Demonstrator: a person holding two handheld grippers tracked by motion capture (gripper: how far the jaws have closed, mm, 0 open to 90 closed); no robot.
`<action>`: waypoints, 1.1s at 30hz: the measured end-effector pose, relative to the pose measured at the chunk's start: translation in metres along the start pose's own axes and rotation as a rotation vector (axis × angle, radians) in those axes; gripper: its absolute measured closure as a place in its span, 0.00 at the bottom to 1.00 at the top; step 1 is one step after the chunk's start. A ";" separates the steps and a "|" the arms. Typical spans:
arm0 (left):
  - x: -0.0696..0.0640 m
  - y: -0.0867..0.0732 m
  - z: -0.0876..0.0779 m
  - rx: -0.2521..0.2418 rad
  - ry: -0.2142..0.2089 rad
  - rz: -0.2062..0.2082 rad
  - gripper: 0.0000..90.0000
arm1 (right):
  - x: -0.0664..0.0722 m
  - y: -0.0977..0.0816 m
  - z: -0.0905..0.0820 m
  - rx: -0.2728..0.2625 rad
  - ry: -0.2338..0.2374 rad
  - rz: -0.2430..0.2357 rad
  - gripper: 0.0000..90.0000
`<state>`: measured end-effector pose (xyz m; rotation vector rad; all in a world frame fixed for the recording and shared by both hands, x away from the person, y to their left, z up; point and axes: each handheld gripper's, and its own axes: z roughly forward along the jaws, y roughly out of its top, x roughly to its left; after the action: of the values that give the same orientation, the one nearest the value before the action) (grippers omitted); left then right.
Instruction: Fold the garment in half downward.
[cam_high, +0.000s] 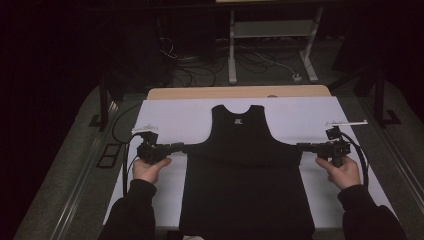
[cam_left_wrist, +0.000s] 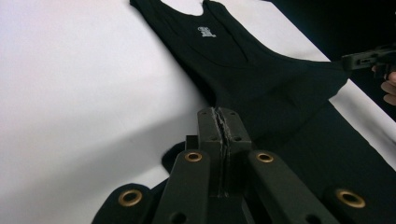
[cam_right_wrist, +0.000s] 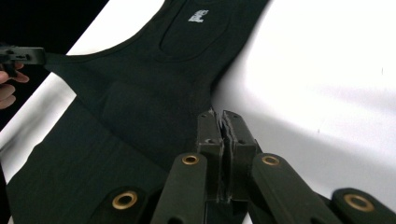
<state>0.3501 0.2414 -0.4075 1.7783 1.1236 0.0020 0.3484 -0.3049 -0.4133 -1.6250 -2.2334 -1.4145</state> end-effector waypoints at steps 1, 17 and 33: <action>-0.001 -0.002 -0.001 0.003 -0.001 -0.008 0.97 | 0.001 -0.002 -0.001 0.005 -0.001 0.007 0.95; -0.009 -0.025 -0.008 0.082 -0.007 -0.038 0.97 | 0.006 -0.022 -0.008 0.048 -0.009 0.018 0.95; -0.015 -0.041 -0.008 0.126 0.002 -0.041 0.97 | 0.007 -0.039 -0.011 0.091 0.003 0.033 0.95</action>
<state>0.3099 0.2401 -0.4264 1.8660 1.1840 -0.0942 0.3100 -0.3087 -0.4279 -1.6221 -2.2235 -1.2864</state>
